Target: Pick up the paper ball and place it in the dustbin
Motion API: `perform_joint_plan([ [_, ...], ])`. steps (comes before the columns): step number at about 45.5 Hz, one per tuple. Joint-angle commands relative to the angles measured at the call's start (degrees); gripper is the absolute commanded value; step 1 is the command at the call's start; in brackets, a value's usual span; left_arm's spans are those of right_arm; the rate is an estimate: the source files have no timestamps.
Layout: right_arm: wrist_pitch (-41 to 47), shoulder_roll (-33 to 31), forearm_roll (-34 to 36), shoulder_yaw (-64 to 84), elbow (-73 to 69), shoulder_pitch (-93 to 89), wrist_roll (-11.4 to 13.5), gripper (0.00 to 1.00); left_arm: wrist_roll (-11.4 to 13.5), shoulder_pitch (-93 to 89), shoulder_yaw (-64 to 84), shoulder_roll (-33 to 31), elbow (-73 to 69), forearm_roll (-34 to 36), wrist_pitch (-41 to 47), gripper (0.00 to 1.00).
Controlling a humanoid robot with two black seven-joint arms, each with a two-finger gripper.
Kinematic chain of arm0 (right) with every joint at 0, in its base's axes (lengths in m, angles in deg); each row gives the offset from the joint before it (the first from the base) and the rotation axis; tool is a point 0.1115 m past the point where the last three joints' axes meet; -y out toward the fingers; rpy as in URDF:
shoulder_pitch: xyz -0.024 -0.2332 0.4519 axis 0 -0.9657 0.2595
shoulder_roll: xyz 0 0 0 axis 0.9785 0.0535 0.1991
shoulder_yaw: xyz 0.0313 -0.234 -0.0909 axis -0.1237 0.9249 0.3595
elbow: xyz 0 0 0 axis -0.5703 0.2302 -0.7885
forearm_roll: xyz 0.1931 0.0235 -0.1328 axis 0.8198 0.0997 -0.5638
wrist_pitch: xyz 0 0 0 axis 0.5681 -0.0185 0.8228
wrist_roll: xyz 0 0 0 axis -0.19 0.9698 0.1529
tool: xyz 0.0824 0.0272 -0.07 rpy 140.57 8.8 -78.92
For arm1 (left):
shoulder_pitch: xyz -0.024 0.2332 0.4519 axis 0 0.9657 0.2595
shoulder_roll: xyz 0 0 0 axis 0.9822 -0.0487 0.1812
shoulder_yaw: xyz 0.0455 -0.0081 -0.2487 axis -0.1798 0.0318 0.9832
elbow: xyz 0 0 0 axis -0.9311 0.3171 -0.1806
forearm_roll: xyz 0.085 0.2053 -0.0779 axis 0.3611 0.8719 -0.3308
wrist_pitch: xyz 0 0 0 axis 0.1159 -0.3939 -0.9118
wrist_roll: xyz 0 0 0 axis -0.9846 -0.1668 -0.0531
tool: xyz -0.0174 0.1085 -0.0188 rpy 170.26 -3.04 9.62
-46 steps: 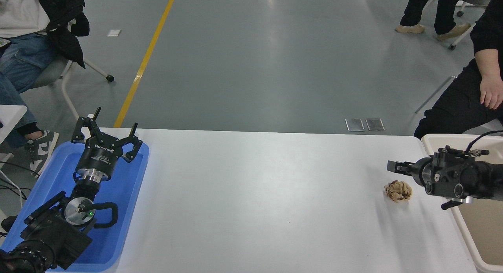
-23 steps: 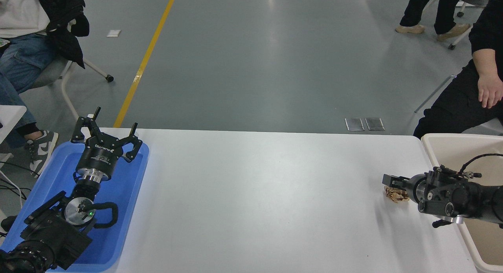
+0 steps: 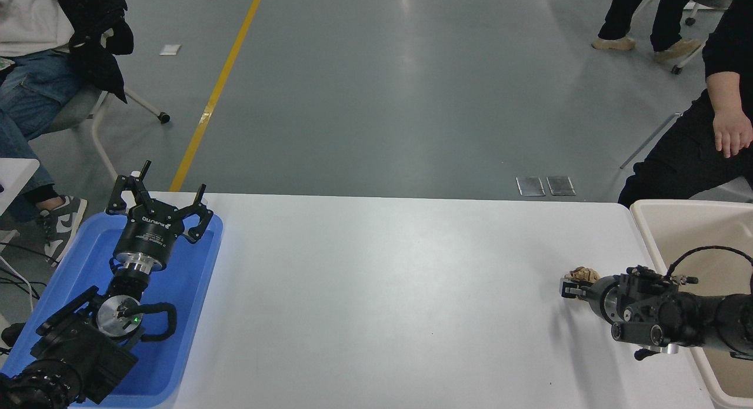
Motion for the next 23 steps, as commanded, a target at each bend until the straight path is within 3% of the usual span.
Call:
perform_joint_plan([
  [1, -0.90, -0.20, -0.69, 0.20, 0.03, 0.17, -0.04, 0.00, -0.02, 0.00, 0.00, 0.00, 0.08, 0.00, 0.00, 1.00],
  [10, -0.28, -4.77, -1.04, 2.30, -2.25, 4.47, 0.22, 0.00, -0.02, 0.00, 0.00, 0.00, 0.08, 0.00, 0.00, 1.00],
  [23, 3.58, -15.66, -1.57, 12.41, -20.17, 23.88, -0.04, 0.00, -0.02, 0.00, 0.00, 0.00, 0.08, 0.00, 0.00, 1.00],
])
